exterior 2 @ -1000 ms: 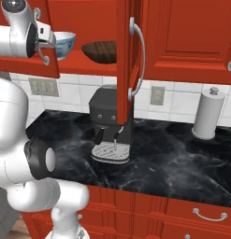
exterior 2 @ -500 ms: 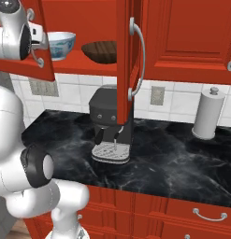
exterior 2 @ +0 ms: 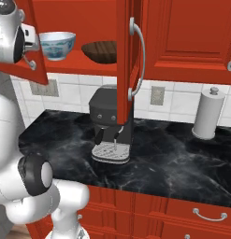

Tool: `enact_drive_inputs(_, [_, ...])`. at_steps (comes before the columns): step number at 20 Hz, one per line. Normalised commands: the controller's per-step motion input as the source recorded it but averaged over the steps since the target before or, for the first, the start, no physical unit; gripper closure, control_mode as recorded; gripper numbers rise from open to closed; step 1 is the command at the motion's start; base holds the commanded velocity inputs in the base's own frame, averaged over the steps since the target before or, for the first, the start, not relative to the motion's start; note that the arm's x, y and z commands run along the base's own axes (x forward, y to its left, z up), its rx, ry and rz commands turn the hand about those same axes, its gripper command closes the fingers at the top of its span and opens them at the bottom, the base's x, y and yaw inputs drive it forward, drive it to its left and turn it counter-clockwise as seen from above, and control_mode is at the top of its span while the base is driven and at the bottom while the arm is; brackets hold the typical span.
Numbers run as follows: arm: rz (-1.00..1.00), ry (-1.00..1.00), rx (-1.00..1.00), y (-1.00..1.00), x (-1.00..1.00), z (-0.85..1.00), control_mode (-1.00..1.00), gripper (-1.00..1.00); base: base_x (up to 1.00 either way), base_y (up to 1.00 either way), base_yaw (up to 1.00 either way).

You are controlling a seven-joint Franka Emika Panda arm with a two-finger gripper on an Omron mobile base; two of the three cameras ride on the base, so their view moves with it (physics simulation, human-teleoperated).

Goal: Move the bowls from the cabinet to the plates on the dining table.

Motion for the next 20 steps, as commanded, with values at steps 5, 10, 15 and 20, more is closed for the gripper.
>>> enact_drive_inputs(5, [0.09, 0.0, 0.0, 0.76, -0.55, 0.0, -1.0, 1.0, 0.0, 0.0, 0.0])
enact_drive_inputs(10, [0.09, 0.0, 0.0, 0.74, -0.52, 0.0, -1.0, 1.0, 0.0, 0.0, 0.0])
enact_drive_inputs(15, [0.1, 0.0, 0.0, 0.65, -0.72, 0.0, -1.0, 1.0, 0.0, 0.0, 0.0])
enact_drive_inputs(20, [0.12, 0.0, 0.0, 0.57, -0.9, 0.0, -1.0, 1.0, 0.0, 0.0, 0.0])
